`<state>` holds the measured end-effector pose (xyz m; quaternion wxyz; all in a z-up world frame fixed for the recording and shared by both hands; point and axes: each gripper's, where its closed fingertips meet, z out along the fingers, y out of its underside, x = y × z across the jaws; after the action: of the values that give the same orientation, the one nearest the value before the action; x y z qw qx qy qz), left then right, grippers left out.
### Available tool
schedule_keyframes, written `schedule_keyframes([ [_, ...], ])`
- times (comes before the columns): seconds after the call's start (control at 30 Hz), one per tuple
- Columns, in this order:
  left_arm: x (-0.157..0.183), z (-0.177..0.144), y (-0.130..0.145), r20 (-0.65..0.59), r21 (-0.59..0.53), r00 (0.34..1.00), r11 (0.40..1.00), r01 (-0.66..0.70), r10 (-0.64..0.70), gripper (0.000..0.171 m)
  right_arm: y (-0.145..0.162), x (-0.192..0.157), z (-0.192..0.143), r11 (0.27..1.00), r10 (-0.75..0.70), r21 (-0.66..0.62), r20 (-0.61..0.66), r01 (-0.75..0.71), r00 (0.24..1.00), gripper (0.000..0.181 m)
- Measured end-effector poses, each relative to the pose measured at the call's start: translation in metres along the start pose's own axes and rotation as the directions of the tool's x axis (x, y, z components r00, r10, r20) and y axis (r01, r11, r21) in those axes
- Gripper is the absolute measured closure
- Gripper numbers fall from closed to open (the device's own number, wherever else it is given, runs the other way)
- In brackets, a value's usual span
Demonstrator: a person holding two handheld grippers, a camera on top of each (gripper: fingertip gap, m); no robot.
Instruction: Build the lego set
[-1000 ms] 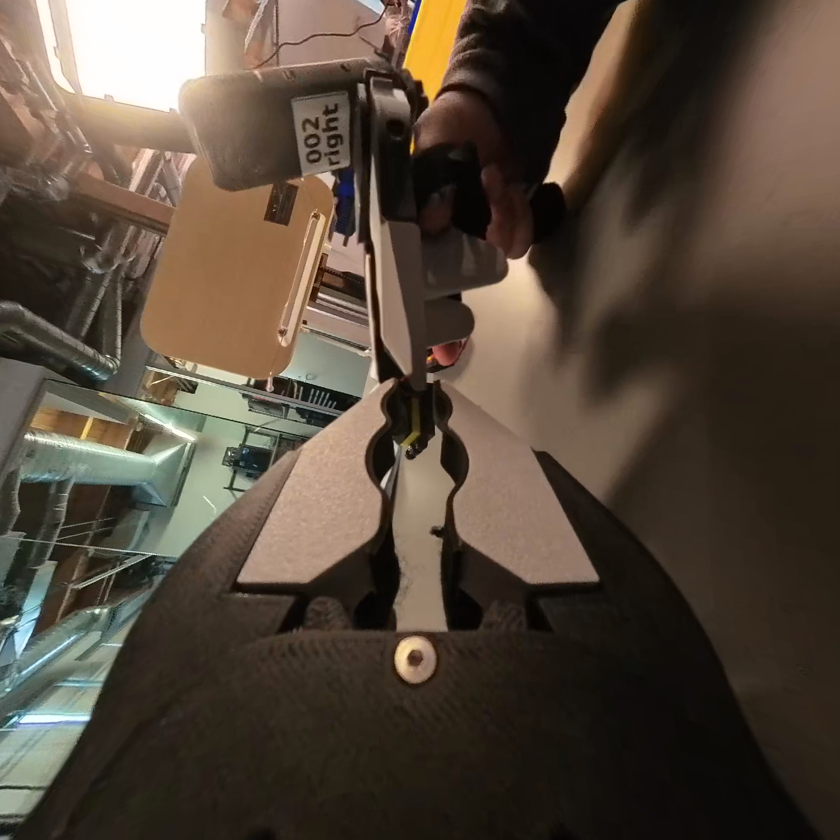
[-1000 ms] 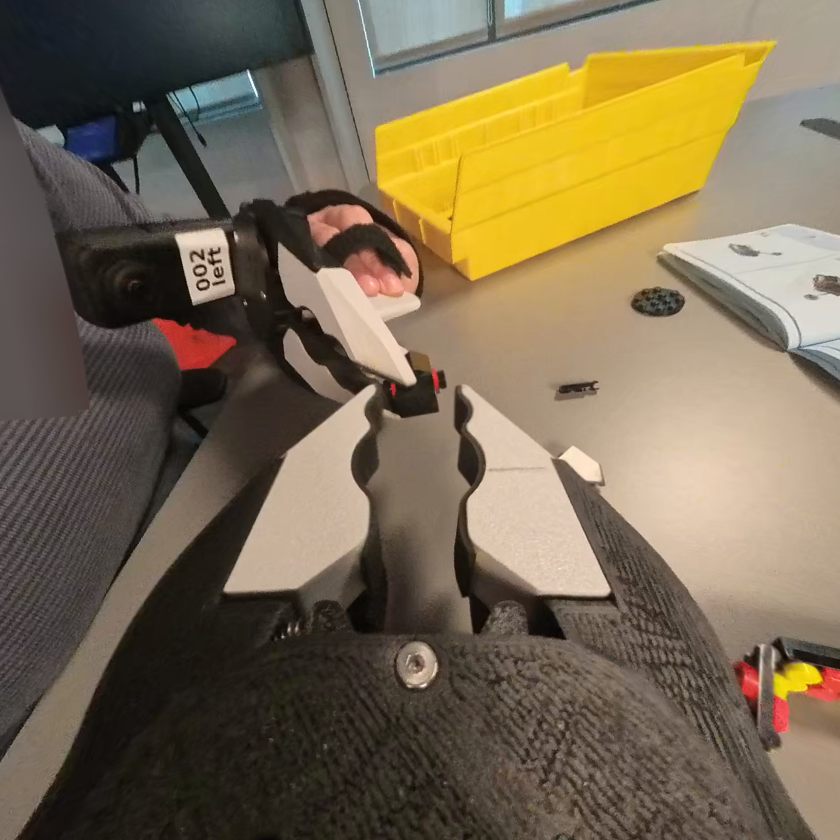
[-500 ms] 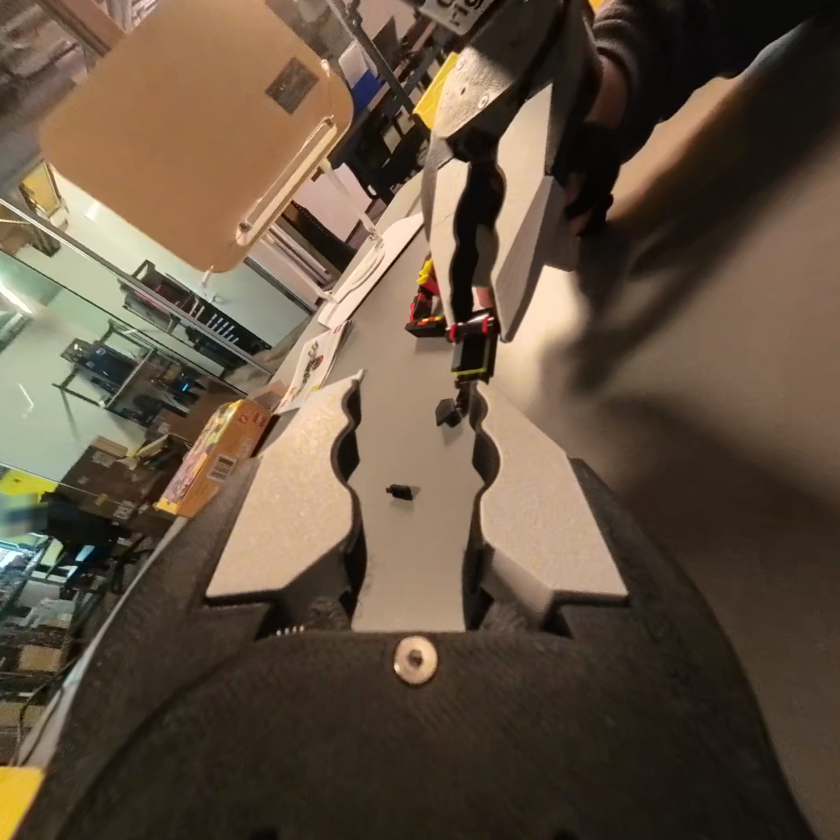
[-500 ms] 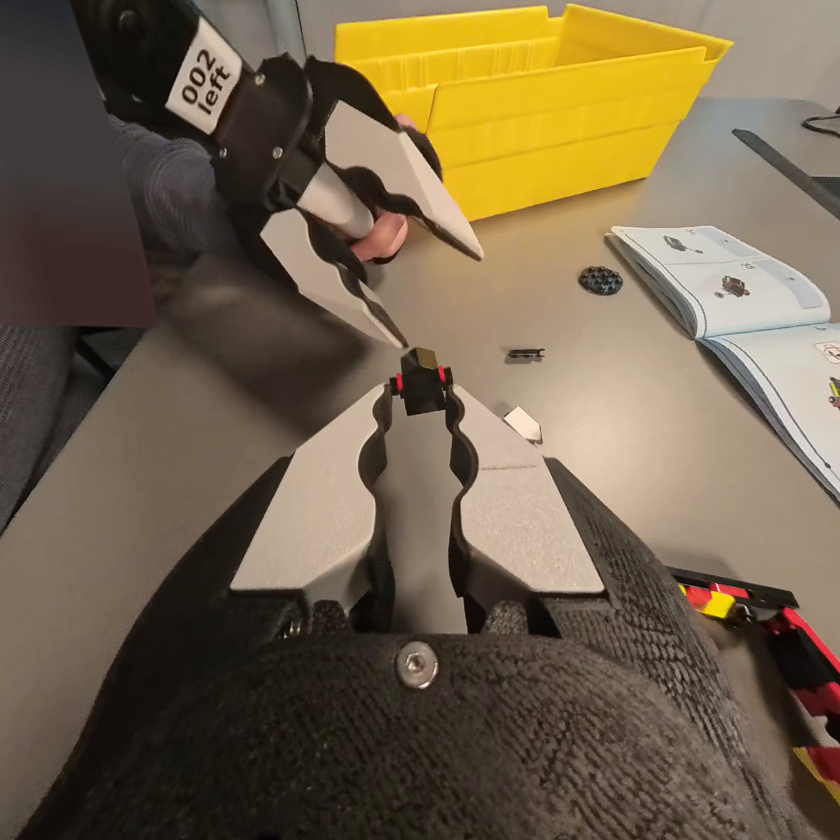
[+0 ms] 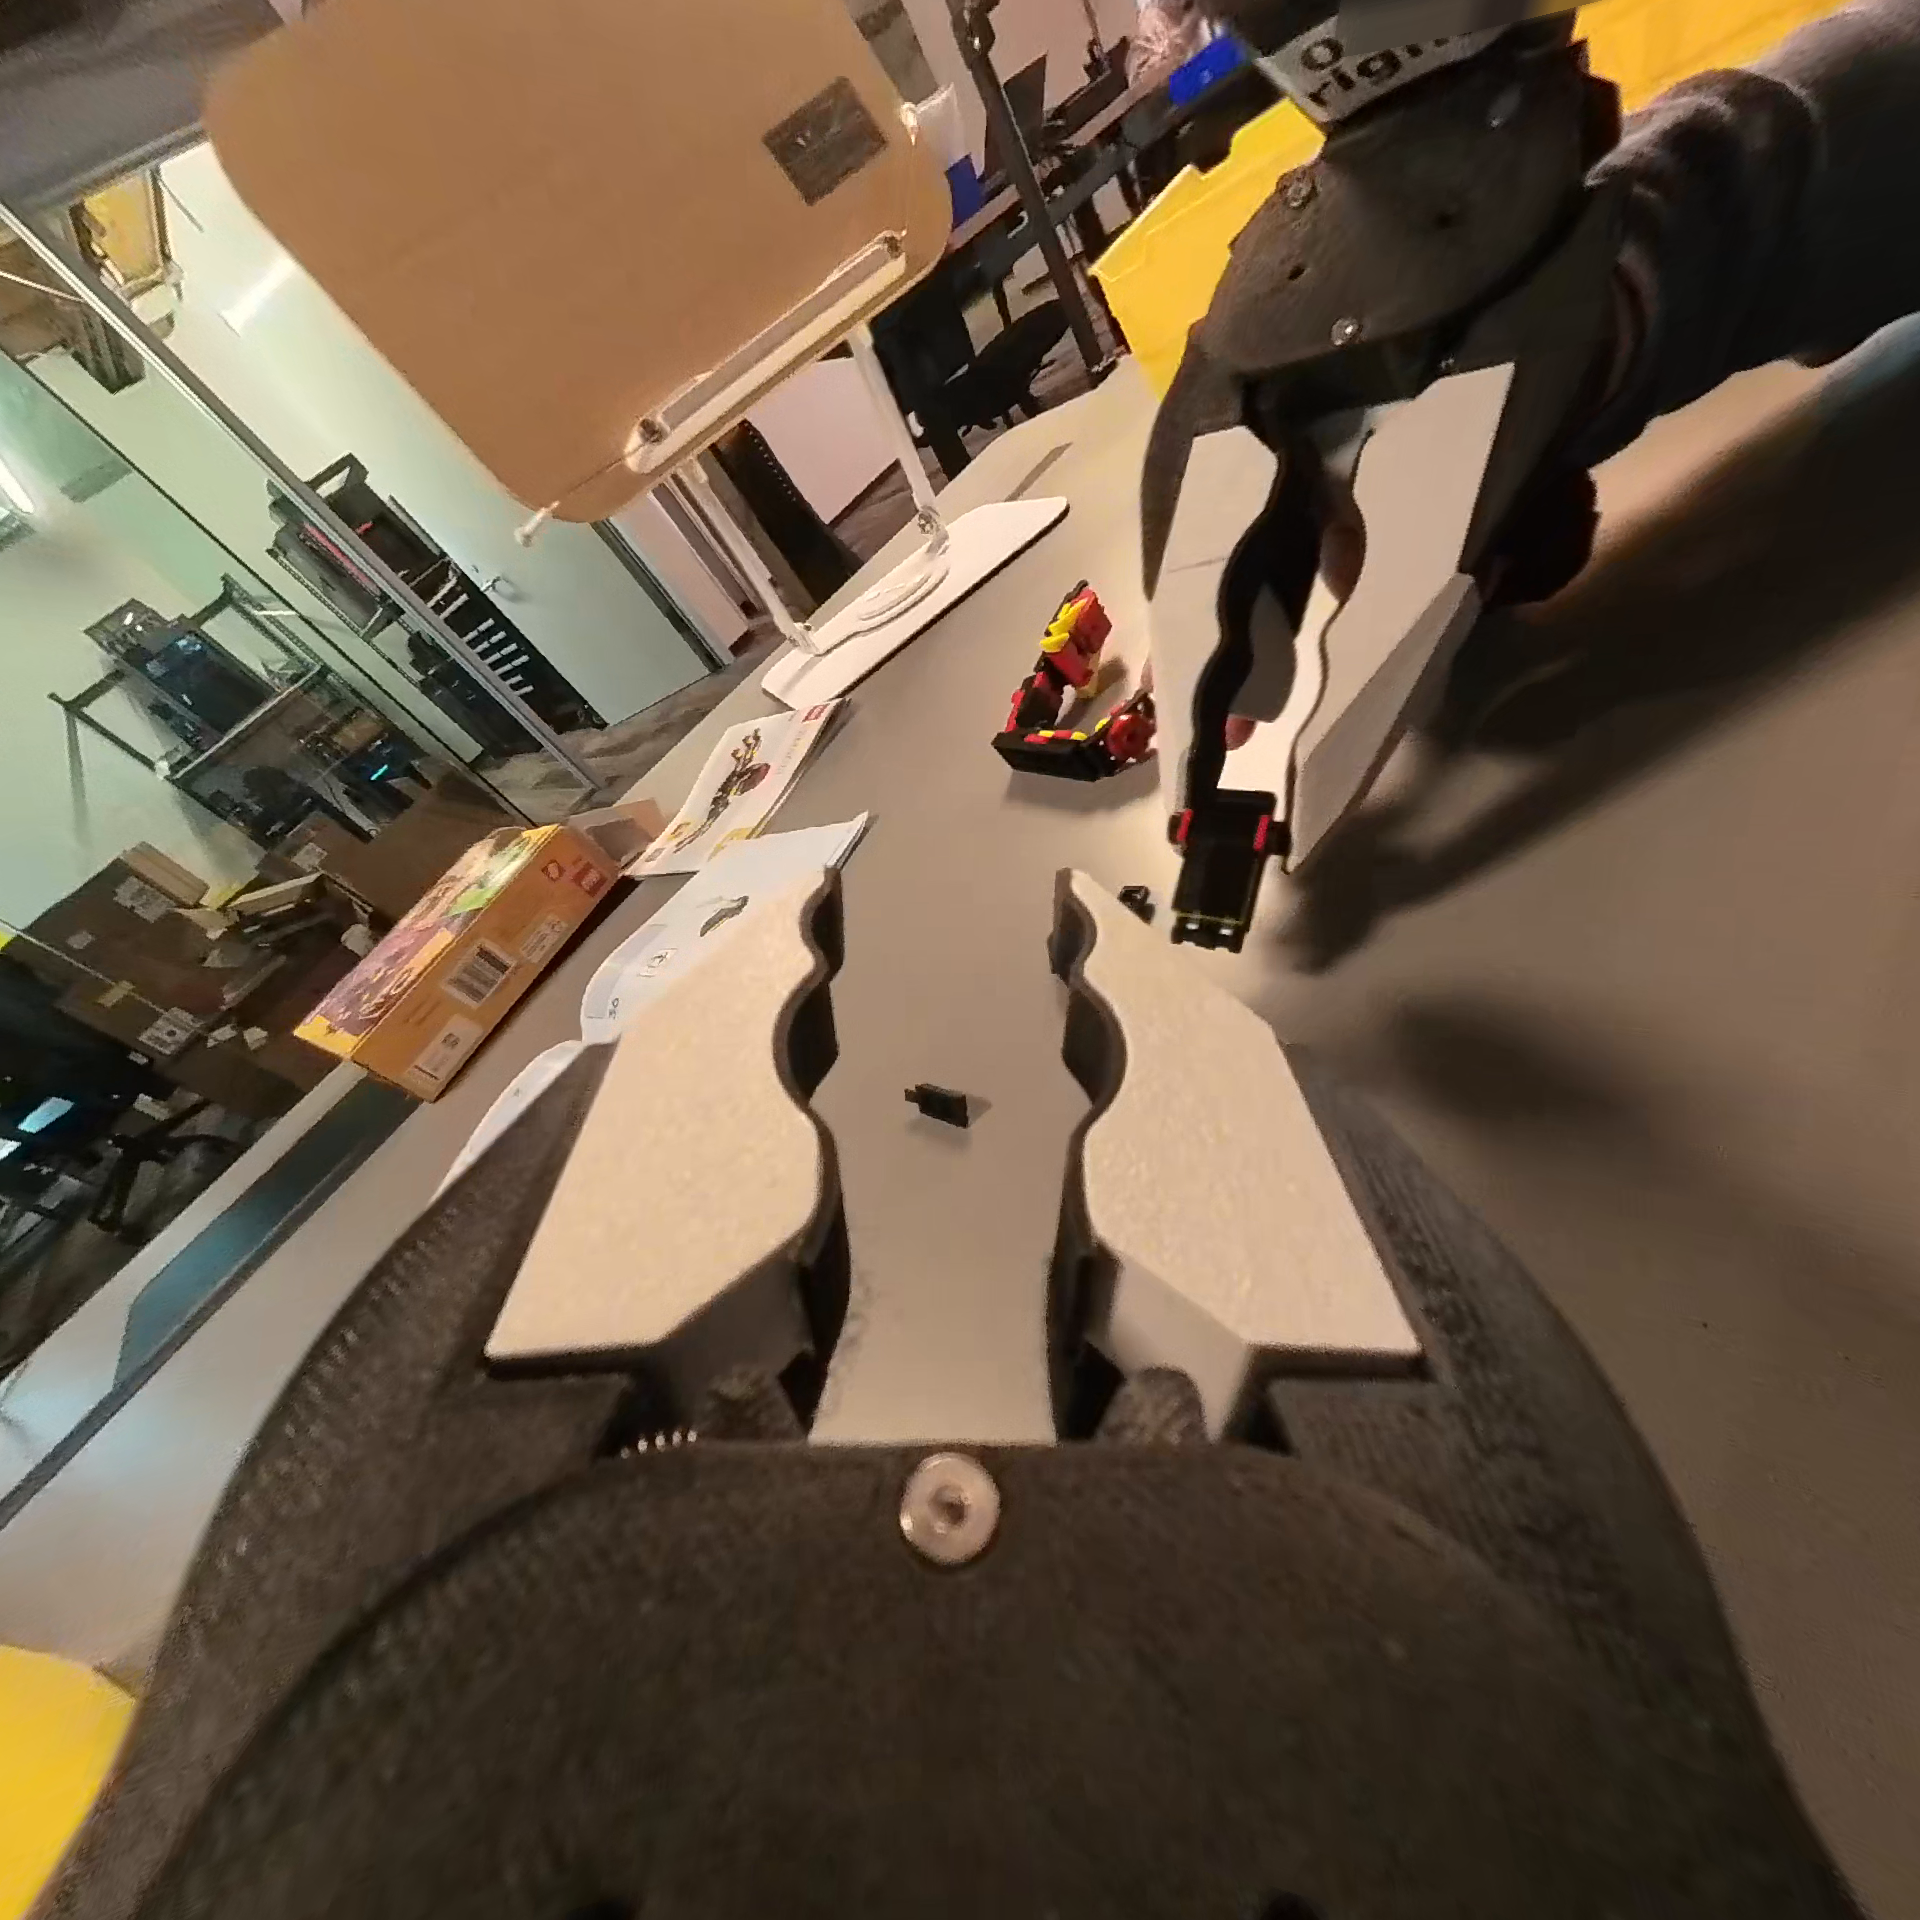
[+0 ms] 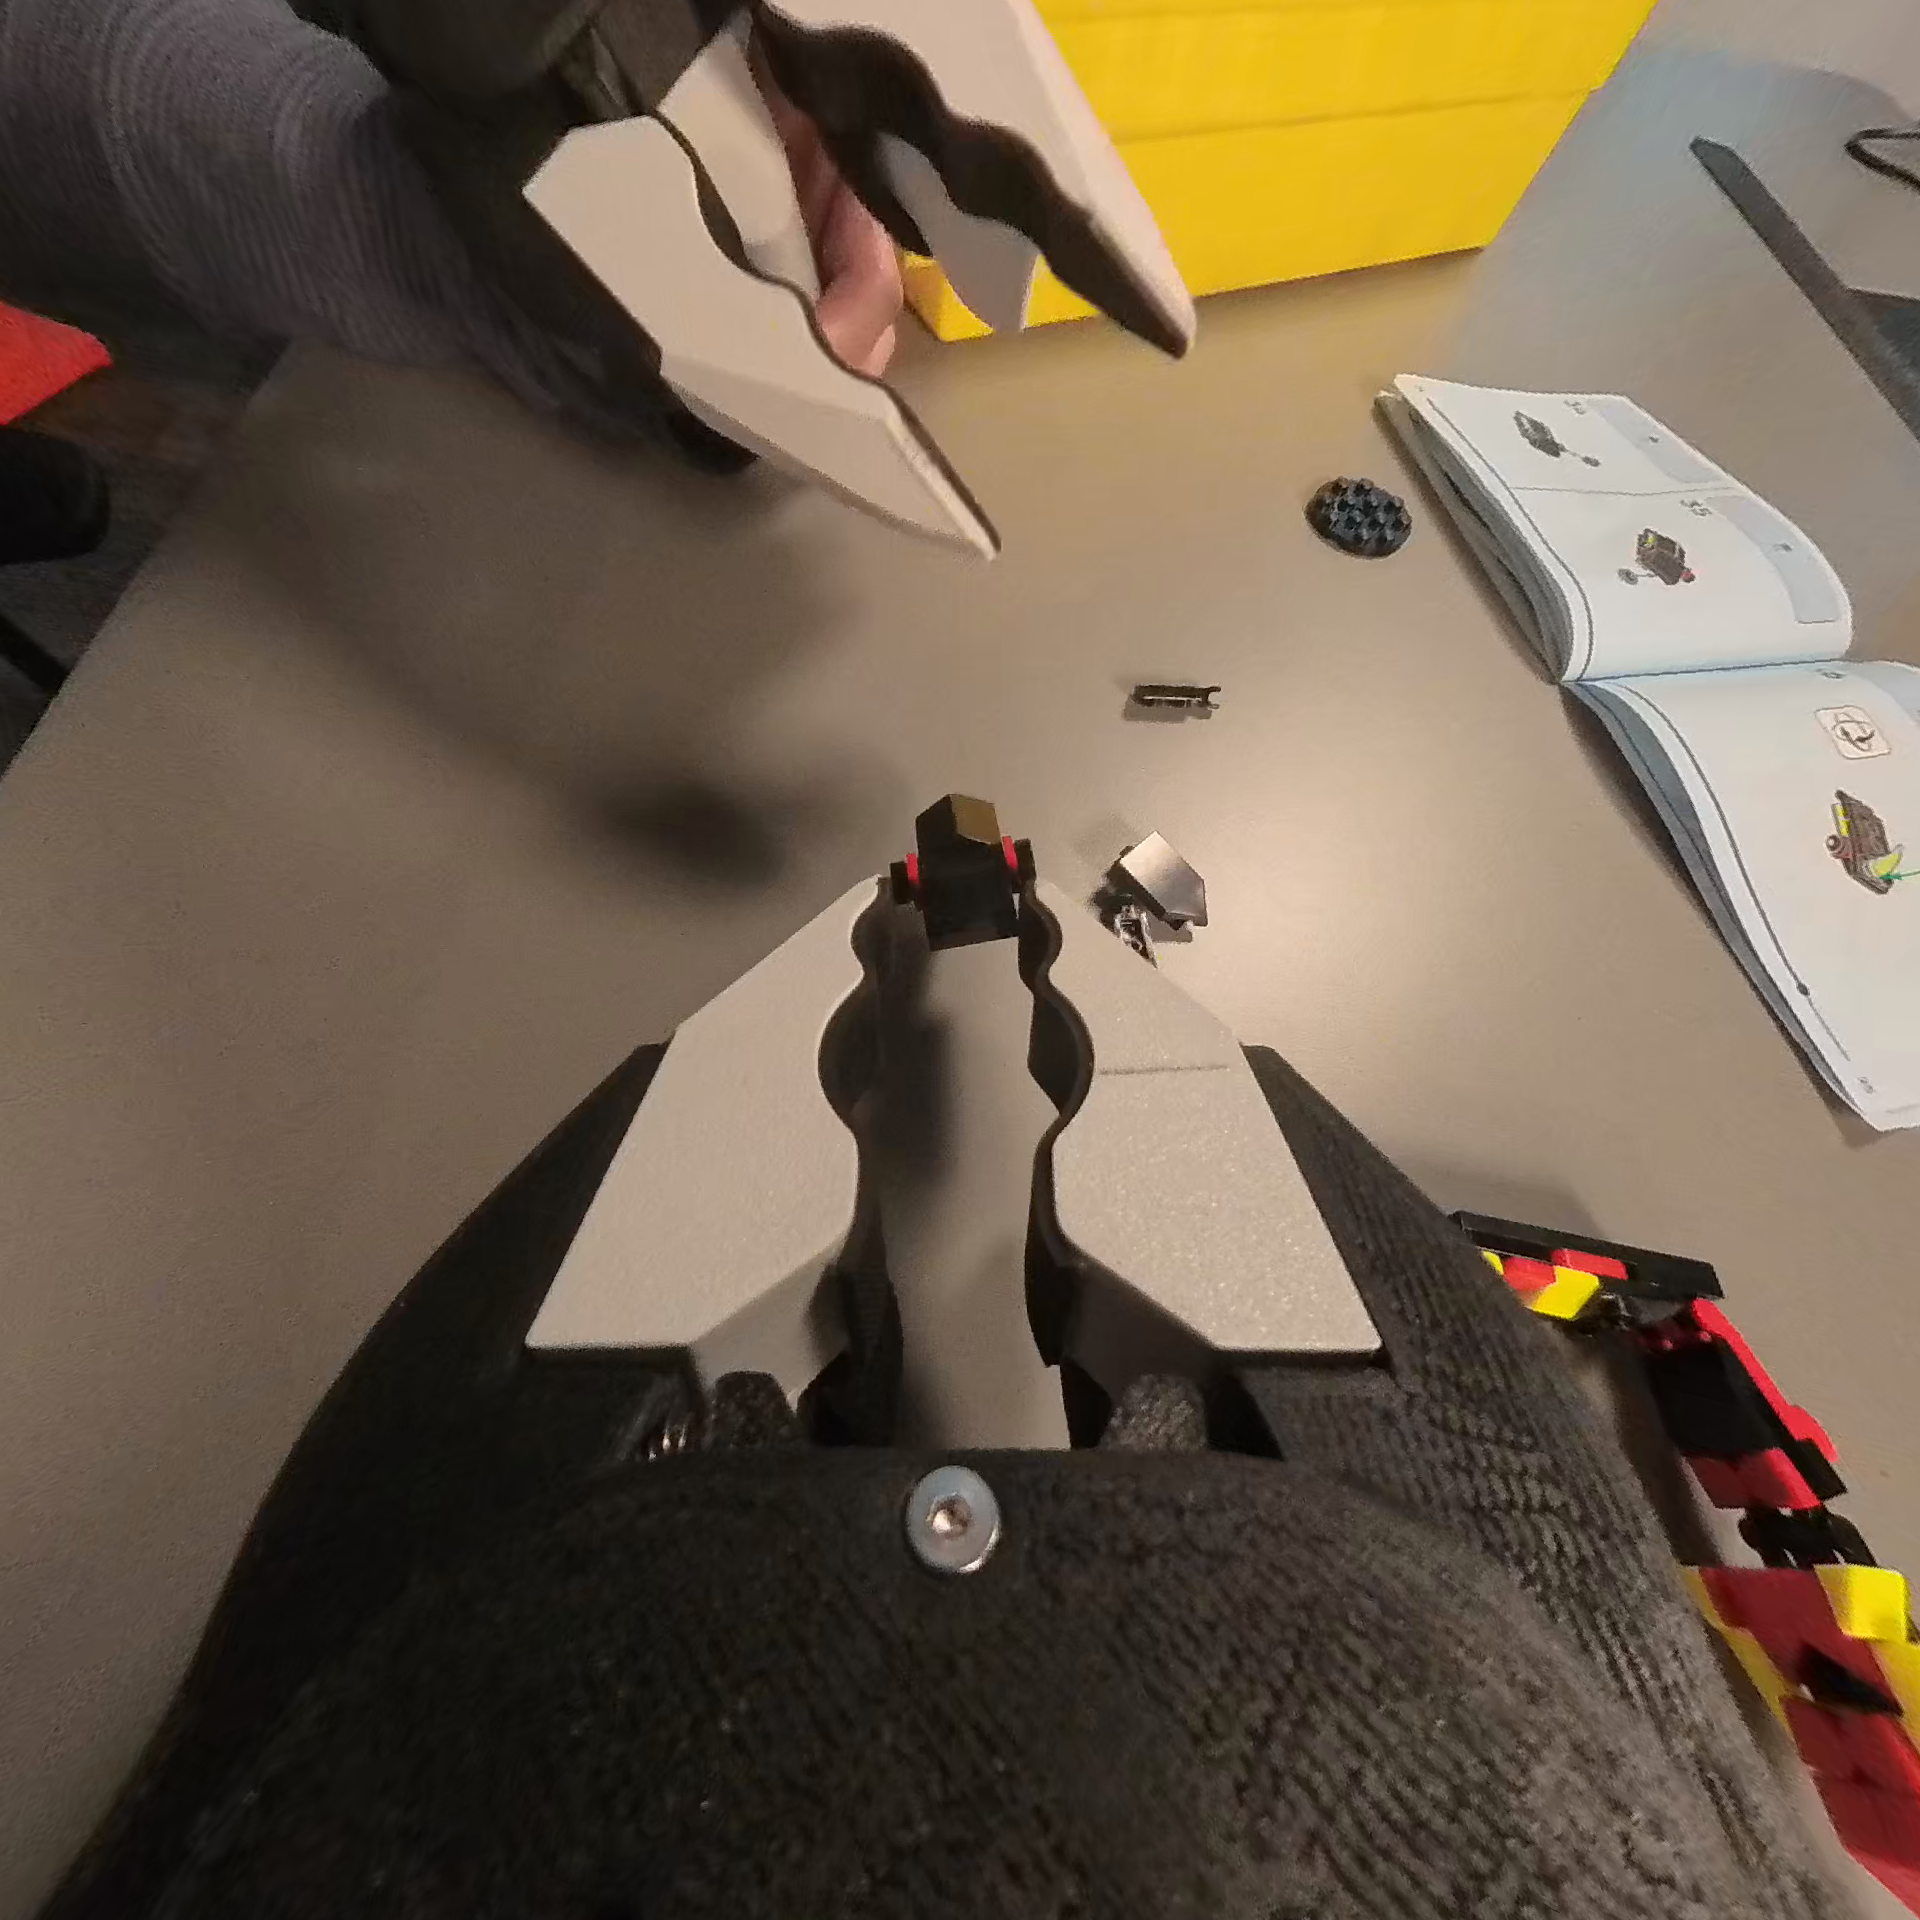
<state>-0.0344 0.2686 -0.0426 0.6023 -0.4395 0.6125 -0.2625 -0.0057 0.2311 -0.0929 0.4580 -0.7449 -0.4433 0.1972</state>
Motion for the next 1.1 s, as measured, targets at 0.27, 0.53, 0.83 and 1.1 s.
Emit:
schedule_keyframes([
  [0.27,-0.008,-0.002,-0.001,0.000,0.025,0.996,0.996,0.086,-0.086,0.133,-0.010,0.010,-0.006,0.997,0.027,0.078,-0.038,-0.024,0.999,0.160],
  [0.53,-0.011,-0.004,-0.002,-0.011,0.042,0.991,0.990,0.134,-0.134,0.134,-0.015,0.014,-0.009,0.993,0.029,0.117,-0.063,-0.022,0.998,0.159],
  [0.83,0.033,-0.018,-0.043,-0.521,0.082,0.737,0.834,0.546,-0.431,0.114,-0.049,-0.009,-0.020,0.772,-0.540,0.152,-0.355,0.617,0.763,0.160],
  [1.1,0.055,-0.015,-0.033,-0.638,-0.216,0.458,0.715,0.665,-0.619,0.132,-0.054,-0.035,-0.011,0.340,-0.843,-0.106,-0.475,0.934,0.253,0.160],
])
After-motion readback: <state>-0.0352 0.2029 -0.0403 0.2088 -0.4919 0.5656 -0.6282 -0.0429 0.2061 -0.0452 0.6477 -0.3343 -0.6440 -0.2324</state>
